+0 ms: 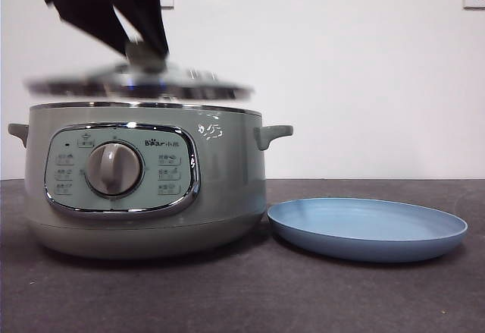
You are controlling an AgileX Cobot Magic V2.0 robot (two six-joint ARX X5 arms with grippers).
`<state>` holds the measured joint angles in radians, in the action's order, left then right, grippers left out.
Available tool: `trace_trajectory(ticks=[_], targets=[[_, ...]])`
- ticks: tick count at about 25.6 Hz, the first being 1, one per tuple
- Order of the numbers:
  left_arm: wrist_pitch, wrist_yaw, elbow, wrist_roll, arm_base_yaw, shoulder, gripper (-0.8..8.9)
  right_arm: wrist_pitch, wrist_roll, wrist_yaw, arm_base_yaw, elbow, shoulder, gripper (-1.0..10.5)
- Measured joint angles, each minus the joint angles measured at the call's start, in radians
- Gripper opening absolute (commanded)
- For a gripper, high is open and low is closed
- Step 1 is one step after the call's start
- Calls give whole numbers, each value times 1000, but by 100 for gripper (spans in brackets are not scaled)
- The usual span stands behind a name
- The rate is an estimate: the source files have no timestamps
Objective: Take the pumpkin out from the steamer,put the pumpkin in the blue plate,close the lid
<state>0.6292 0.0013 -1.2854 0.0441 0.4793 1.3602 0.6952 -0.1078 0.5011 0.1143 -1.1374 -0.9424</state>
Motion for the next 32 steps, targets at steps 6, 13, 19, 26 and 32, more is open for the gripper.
trace_trajectory(ticks=[6,13,19,26,32], targets=[[52,-75,-112,11,0,-120,-9,-61,0,47,70,0,-44,412],[257,-261,-256,45,0,-215,-9,-79,0,46,245,-79,-196,483],[404,-438,-369,71,0,-277,-9,-56,15,38,388,-237,-382,577],[514,-560,-426,79,0,-332,-9,121,89,-135,549,-558,-663,633],[568,-593,-426,79,0,-334,-9,307,196,-428,700,-896,-966,631]])
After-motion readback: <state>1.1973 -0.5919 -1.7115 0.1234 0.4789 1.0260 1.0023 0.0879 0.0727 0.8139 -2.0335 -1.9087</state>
